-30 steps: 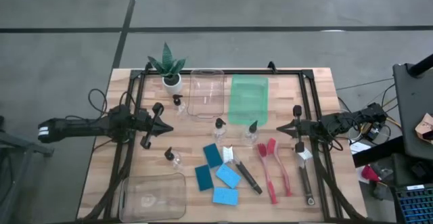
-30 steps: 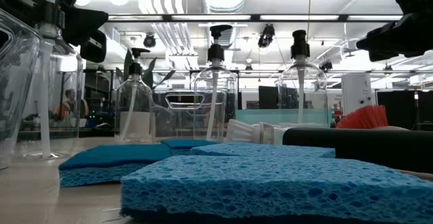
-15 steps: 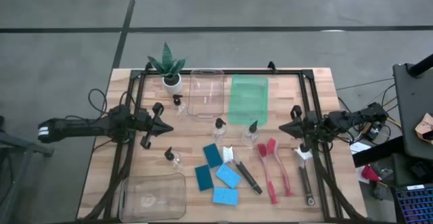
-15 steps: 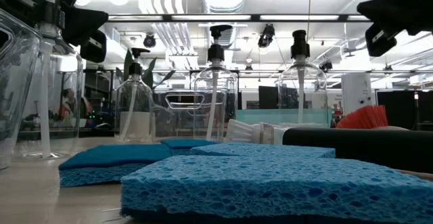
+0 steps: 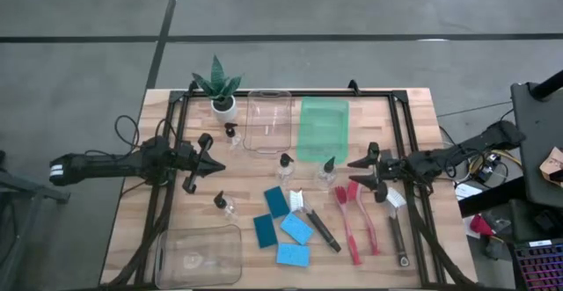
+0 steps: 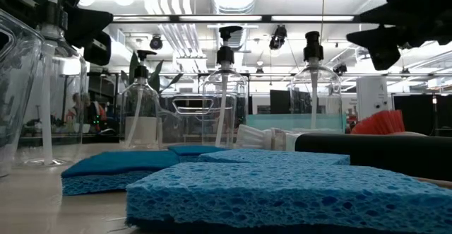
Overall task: Pick & Place Kitchen Sink Supplies
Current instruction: Put the transparent soap dispenser into the green bin
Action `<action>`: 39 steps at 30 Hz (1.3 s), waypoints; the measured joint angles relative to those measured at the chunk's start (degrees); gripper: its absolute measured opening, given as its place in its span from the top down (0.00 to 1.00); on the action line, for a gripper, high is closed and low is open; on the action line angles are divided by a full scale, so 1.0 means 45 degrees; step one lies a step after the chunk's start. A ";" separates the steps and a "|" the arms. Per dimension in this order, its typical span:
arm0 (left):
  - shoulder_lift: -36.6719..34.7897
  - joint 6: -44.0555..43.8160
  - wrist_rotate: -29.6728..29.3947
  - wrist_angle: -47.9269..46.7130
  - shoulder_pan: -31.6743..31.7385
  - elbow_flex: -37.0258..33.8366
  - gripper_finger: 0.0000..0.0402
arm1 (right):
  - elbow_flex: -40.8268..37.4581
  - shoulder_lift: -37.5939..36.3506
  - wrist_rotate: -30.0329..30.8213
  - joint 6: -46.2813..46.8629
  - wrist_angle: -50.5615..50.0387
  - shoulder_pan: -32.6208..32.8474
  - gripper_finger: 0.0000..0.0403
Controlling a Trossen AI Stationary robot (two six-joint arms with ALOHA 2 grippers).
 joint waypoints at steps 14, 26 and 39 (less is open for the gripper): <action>0.0000 0.0000 0.0004 -0.0011 0.0000 0.0000 1.00 | 0.1188 0.5262 0.1745 -0.0991 0.1550 0.0000 0.29; -0.0002 0.0000 0.0005 -0.0011 0.0000 0.0000 1.00 | 0.3249 0.8507 0.3579 -0.0960 0.1549 -0.0010 0.29; 0.0001 0.0000 0.0005 -0.0045 0.0000 0.0000 1.00 | 0.3616 0.8838 0.4216 -0.0569 0.1521 -0.0010 0.48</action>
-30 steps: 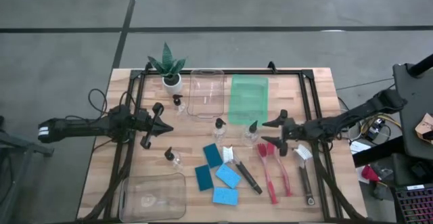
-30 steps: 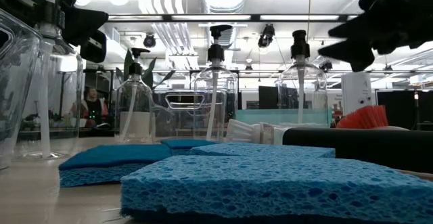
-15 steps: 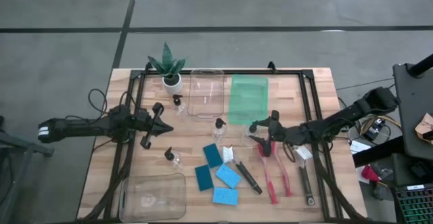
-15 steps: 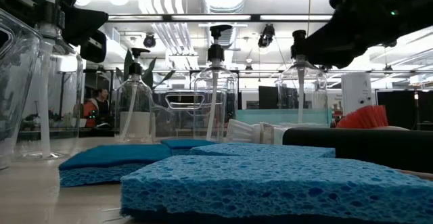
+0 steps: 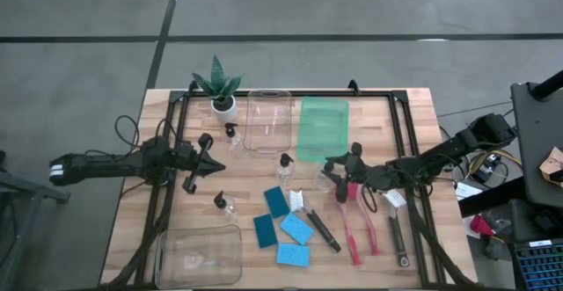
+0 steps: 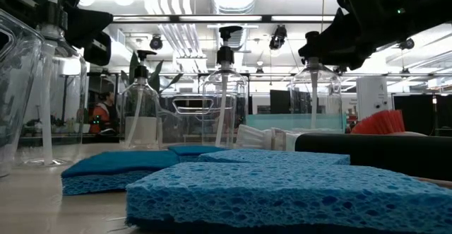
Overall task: Pick & Place Kitchen Sink Supplies
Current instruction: Put the transparent soap dispenser into the green bin
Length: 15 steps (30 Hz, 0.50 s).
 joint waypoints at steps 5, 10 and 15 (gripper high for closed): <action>0.0001 0.0000 -0.0005 -0.0005 0.0000 0.0000 1.00 | -0.0005 0.0000 0.0008 0.0020 0.0009 0.0000 0.57; 0.0000 0.0000 -0.0004 -0.0001 0.0000 0.0000 1.00 | -0.0010 0.0000 -0.0014 0.0050 0.0015 0.0000 0.65; 0.0001 0.0000 -0.0003 -0.0003 0.0000 0.0000 1.00 | -0.0010 -0.0070 -0.0058 0.0117 -0.0020 0.0004 0.67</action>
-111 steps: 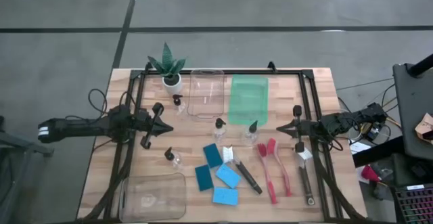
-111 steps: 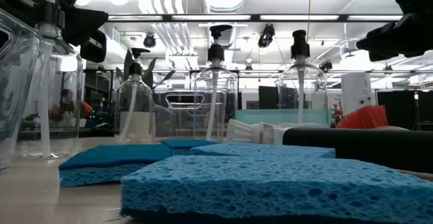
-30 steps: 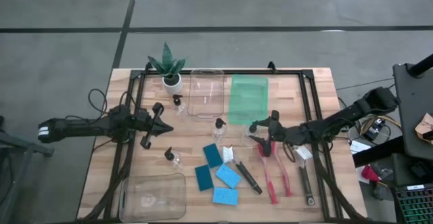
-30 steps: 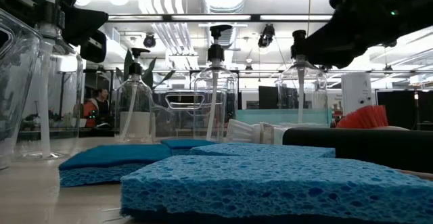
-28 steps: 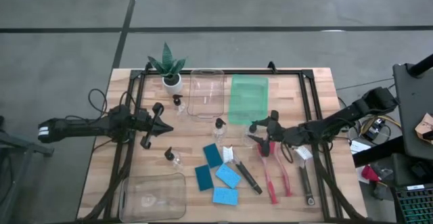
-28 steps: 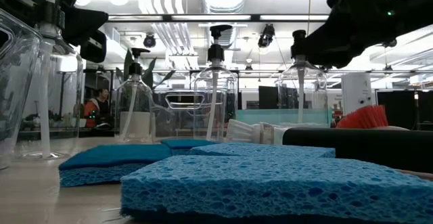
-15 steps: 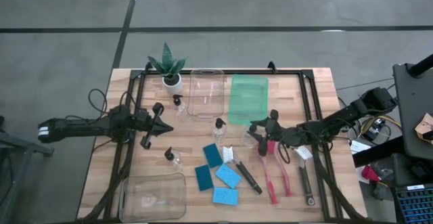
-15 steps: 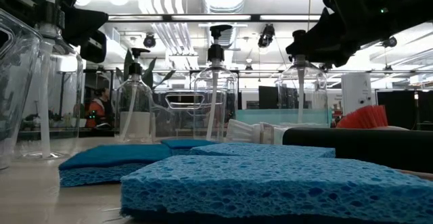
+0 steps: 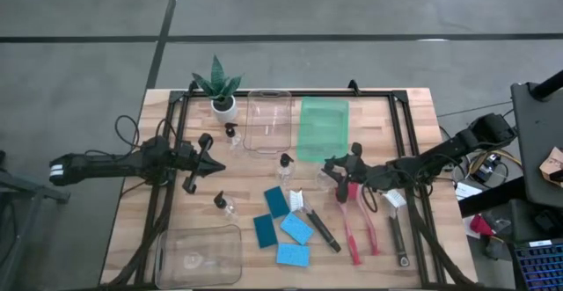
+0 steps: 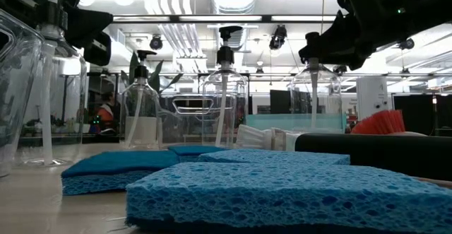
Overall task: Pick & Place Kitchen Sink Supplies
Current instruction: Put the transparent soap dispenser into the green bin
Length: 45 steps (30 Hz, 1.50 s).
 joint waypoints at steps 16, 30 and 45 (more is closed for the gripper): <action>0.0006 0.0000 0.0002 -0.0036 0.0000 0.0000 1.00 | 0.1537 -0.1489 -0.0496 -0.0561 -0.1123 0.0006 0.66; 0.0010 0.0000 0.0003 -0.0041 0.0000 0.0000 1.00 | 0.3803 -0.2308 0.0734 -0.2228 -0.3804 -0.0804 0.65; 0.0024 0.0000 0.0001 -0.0041 0.0000 0.0000 1.00 | 0.3774 -0.2925 -0.2094 -0.2314 -0.4192 -0.5781 0.65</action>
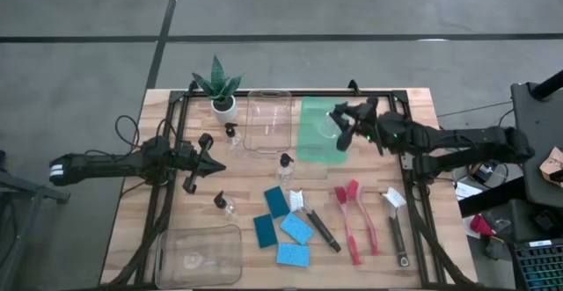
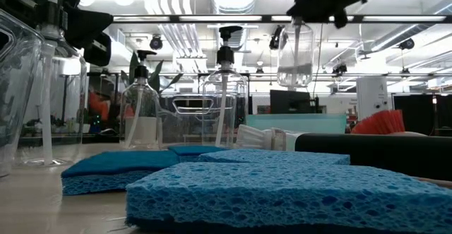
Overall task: Pick & Place Kitchen Sink Supplies
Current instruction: Put the transparent soap dispenser into the green bin
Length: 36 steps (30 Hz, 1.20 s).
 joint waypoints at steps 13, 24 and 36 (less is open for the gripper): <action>0.0000 0.0000 -0.0002 0.0000 0.0000 0.0000 1.00 | -0.0065 0.1659 -0.3663 0.0051 0.0690 -0.4340 0.66; 0.0000 0.0000 0.0001 -0.0002 0.0000 0.0000 1.00 | -0.0651 0.3065 -0.4429 -0.0235 0.2492 -0.5701 0.66; 0.0000 0.0000 -0.0001 0.0000 0.0000 0.0000 1.00 | -0.0812 0.3967 -0.5253 -0.0386 0.2997 -0.6483 0.66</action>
